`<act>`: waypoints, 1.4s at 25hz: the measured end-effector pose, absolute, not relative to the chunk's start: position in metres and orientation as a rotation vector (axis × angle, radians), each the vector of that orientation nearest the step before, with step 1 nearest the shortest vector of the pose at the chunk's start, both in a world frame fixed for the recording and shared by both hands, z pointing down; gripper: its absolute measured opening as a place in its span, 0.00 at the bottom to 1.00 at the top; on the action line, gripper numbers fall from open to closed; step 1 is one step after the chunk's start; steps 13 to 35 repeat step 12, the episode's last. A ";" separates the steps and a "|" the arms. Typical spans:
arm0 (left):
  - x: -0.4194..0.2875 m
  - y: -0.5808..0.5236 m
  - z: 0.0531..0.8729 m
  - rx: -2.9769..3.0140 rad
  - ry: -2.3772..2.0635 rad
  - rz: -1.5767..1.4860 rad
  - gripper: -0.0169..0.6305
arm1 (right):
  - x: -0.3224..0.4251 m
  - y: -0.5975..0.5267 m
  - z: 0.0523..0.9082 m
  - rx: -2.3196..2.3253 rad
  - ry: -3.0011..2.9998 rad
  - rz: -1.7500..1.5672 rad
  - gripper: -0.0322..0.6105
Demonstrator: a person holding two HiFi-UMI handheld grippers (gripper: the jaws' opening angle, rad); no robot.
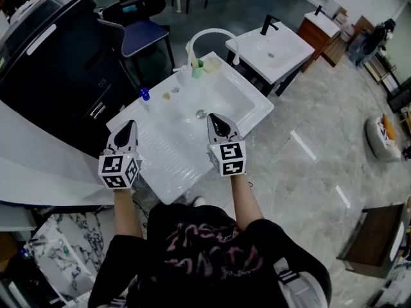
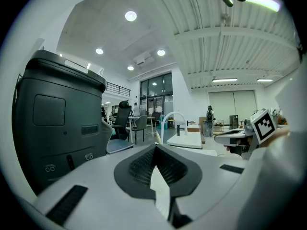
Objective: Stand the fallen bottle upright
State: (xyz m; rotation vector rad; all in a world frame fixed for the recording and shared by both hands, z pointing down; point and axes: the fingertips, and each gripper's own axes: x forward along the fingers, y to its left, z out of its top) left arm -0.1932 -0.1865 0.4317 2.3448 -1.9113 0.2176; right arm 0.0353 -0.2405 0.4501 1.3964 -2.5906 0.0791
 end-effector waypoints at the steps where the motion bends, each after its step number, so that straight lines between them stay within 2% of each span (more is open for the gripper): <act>1: -0.193 -0.187 0.432 2.345 -1.911 0.216 0.05 | 0.036 -0.242 0.450 1.398 -2.590 0.079 0.07; 35: -0.184 -0.201 0.431 2.366 -1.896 0.228 0.05 | 0.042 -0.255 0.447 1.398 -2.587 0.071 0.07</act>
